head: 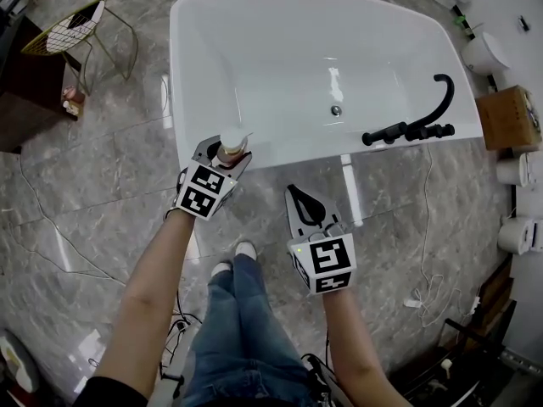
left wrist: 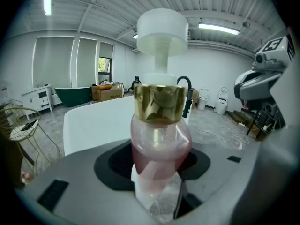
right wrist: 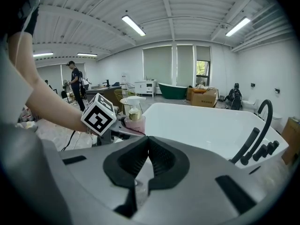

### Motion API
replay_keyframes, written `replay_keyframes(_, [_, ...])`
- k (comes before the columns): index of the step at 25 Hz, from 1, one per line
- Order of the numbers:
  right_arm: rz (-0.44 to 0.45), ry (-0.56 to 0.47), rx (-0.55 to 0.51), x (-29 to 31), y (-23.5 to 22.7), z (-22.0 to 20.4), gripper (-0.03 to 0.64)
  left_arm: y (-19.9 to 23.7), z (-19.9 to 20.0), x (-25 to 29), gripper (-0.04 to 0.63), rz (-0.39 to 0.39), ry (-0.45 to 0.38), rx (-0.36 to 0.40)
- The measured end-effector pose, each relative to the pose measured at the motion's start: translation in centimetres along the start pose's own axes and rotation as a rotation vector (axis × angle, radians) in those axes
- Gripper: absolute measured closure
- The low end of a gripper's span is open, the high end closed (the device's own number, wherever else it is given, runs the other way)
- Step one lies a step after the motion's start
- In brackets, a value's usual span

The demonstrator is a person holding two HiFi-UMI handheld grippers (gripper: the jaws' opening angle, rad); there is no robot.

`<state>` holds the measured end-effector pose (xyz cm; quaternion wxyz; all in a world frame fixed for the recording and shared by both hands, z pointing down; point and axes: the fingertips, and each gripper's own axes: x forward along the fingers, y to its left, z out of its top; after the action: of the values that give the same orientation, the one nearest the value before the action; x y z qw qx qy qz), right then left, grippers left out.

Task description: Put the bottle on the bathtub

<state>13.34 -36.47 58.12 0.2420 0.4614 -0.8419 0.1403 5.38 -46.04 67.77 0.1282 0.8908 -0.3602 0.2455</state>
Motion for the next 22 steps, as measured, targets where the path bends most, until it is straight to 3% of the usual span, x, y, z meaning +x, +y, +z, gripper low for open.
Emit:
replay_keyframes(7, [0.008, -0.01, -0.005, 0.1, 1.3, 1.2, 0.6, -0.4, -0.7, -0.1, 0.361, -0.002, 0.045, -0.004])
replay_keyframes(11, [0.004, -0.027, -0.005, -0.6, 2.2, 2.2, 0.6, 0.4, -0.8, -0.8, 0.254, 0.075, 0.085, -0.057])
replay_keyframes(15, [-0.007, -0.053, 0.002, -1.7, 2.7, 4.0, 0.6, -0.1, 0.2, -2.7, 0.192, 0.087, 0.077, -0.089])
replay_keyframes(22, [-0.049, -0.087, 0.05, -4.2, 2.5, 7.4, 0.6, -1.8, 2.3, -6.4, 0.149, 0.084, 0.077, -0.087])
